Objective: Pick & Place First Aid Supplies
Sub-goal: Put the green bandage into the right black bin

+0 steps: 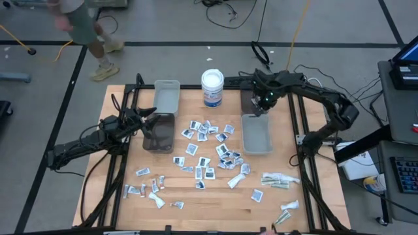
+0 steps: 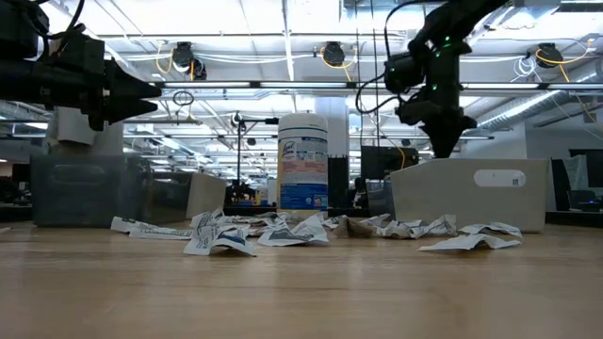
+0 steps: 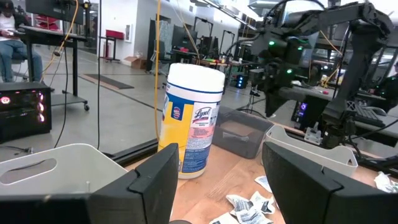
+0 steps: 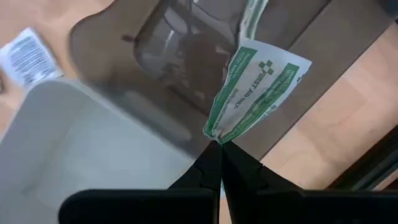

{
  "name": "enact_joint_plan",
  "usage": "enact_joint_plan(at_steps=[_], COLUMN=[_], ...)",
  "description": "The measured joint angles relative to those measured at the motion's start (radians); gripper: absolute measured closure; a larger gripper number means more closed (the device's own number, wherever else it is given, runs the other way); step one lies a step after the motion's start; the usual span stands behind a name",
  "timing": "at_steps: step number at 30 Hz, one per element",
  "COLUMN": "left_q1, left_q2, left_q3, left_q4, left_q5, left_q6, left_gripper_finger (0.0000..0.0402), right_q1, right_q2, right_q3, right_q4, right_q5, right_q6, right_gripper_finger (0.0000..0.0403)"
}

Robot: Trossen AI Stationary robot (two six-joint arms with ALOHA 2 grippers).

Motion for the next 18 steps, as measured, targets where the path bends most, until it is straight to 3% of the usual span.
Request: enact_joint_plan(at_steps=[12, 18], left_q1=[0.000, 0.000], left_q2=[0.000, 0.000], left_q3=[0.000, 0.000], left_q4=[0.000, 0.000], left_q5=[0.000, 0.000], left_q6=[0.000, 0.000], left_gripper_finger=[0.0165, 0.0165], right_q1=[-0.072, -0.097], right_q2=[0.236, 0.289], right_q3=[0.254, 0.262], right_q4=[-0.033, -0.030], right_q5=[0.005, 0.050], right_q6=[-0.062, -0.048], right_gripper_finger=[0.0403, 0.0403])
